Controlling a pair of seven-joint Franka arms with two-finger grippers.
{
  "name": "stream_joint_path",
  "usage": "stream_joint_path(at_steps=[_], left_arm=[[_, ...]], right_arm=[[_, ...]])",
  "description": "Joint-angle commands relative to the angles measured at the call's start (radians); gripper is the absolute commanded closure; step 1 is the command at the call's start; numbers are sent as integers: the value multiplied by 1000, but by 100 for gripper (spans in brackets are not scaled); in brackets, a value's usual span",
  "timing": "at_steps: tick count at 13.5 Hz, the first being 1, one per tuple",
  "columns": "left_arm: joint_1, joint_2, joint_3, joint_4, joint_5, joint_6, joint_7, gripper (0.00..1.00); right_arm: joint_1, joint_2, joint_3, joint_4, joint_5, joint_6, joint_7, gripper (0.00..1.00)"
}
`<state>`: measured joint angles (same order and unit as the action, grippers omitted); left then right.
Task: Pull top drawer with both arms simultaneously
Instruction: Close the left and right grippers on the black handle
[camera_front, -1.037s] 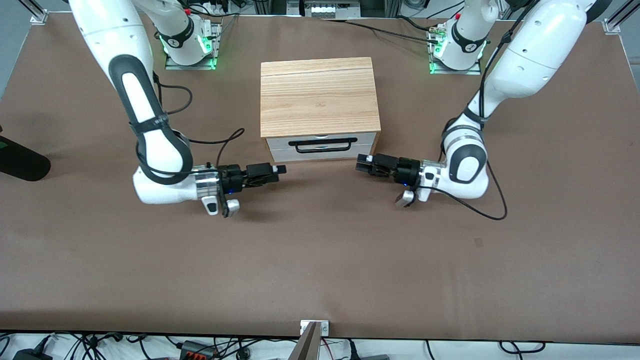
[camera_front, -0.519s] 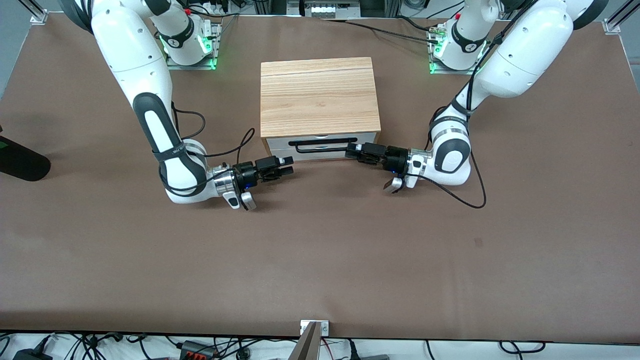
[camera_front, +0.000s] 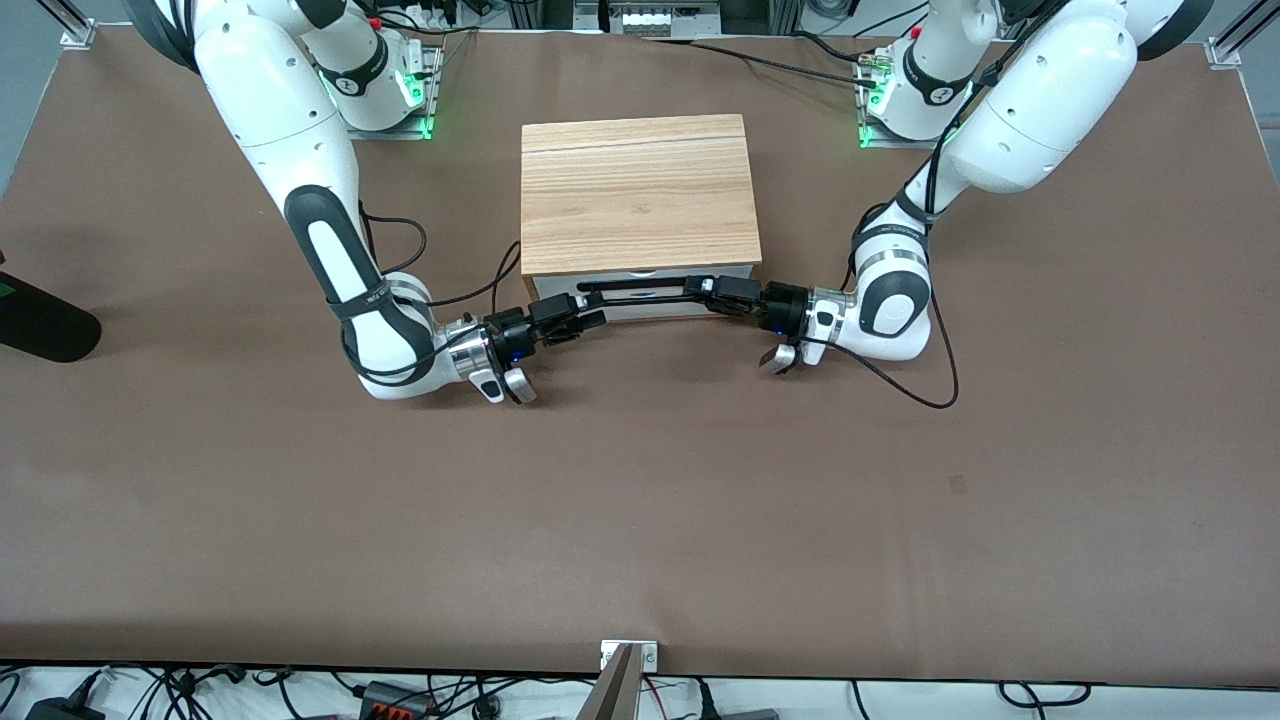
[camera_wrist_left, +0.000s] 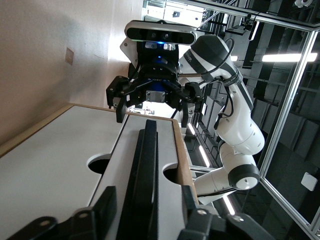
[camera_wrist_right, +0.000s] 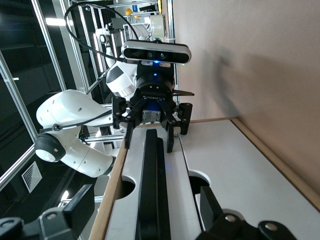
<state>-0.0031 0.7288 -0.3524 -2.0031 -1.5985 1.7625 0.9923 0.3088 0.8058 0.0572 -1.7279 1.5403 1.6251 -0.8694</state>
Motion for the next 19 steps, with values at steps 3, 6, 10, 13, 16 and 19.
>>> stream_joint_path(at_steps=[3,6,10,13,16,19], left_arm=[[3,-14,-7,-42,-46,-5,58,62],[0,-12,-7,-42,-55,-8,57,68],[-6,-12,-7,-42,-70,-9,58,73],[-5,-11,-7,-37,-70,-8,57,75],[0,-3,-5,-26,-75,0,45,76],[3,3,-3,-19,-84,5,43,77]], right_arm=[[18,-22,4,-41,20,-1,-16,43],[21,-22,4,-55,20,-1,-14,43],[19,-24,4,-70,20,-16,-16,51],[16,-25,4,-75,18,-16,-17,88],[12,-28,4,-65,18,-16,-16,100],[12,-27,4,-55,20,-14,-17,100]])
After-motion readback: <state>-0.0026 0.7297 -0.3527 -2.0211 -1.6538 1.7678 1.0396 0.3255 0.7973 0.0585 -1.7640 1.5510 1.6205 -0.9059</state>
